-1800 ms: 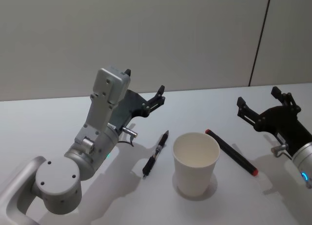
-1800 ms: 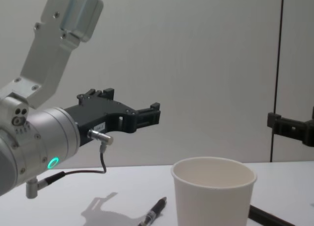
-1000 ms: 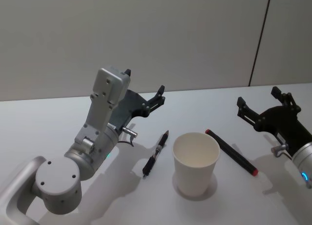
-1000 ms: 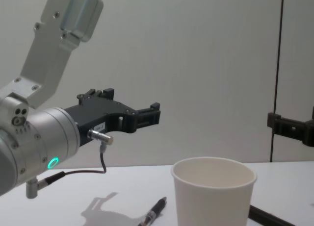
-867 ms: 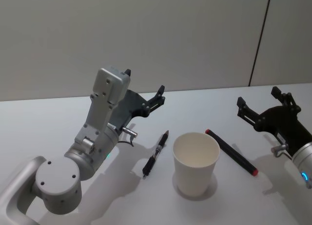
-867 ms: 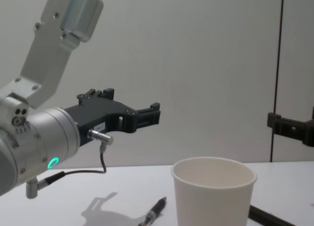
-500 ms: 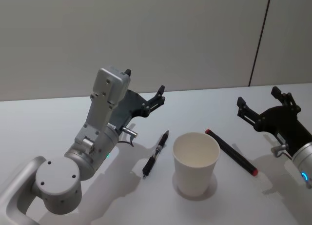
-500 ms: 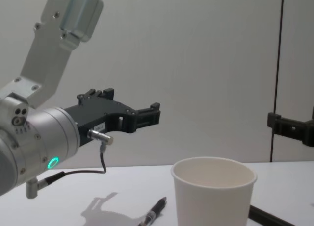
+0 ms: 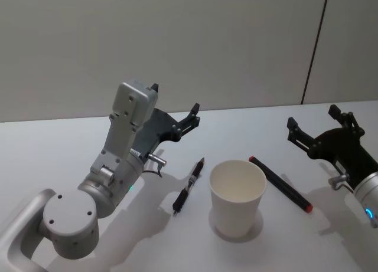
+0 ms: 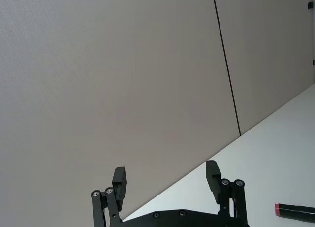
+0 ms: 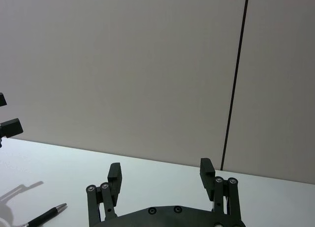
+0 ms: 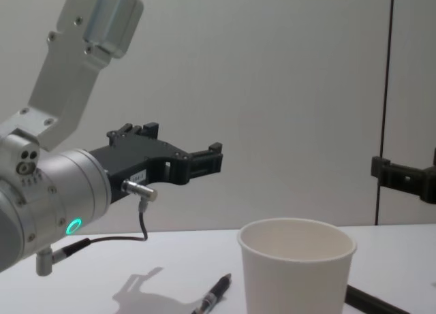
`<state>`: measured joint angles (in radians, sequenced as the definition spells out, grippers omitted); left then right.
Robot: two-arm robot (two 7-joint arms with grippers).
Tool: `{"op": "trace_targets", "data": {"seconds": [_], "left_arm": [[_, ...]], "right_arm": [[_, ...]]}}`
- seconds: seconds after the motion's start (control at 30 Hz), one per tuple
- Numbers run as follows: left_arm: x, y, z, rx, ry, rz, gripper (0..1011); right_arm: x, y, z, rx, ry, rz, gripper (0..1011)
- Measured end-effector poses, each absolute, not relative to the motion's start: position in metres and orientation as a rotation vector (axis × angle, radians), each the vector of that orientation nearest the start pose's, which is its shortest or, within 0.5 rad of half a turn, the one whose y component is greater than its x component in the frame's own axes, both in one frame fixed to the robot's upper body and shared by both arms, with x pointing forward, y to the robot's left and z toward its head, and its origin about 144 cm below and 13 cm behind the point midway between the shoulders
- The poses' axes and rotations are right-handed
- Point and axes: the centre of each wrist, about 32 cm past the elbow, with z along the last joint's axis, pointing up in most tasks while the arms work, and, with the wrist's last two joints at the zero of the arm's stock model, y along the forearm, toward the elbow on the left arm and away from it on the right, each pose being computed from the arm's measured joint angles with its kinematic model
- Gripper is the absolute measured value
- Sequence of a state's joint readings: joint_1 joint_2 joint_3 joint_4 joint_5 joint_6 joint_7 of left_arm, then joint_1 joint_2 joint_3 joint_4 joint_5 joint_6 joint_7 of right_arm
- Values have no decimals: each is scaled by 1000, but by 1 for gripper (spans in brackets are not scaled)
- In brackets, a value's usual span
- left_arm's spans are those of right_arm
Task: Place the pen into the pen holder.
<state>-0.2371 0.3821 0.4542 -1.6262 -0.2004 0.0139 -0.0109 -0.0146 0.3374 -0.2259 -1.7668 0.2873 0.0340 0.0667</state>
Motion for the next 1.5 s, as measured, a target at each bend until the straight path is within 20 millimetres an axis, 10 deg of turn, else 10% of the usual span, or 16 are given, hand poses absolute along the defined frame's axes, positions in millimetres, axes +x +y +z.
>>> {"op": "trace_targets", "data": {"seconds": [1.5], "left_arm": [[492, 198, 1204, 61, -268, 1124, 1004]], "right_arm": [[446, -237, 1190, 29, -75, -1221, 1001]]}}
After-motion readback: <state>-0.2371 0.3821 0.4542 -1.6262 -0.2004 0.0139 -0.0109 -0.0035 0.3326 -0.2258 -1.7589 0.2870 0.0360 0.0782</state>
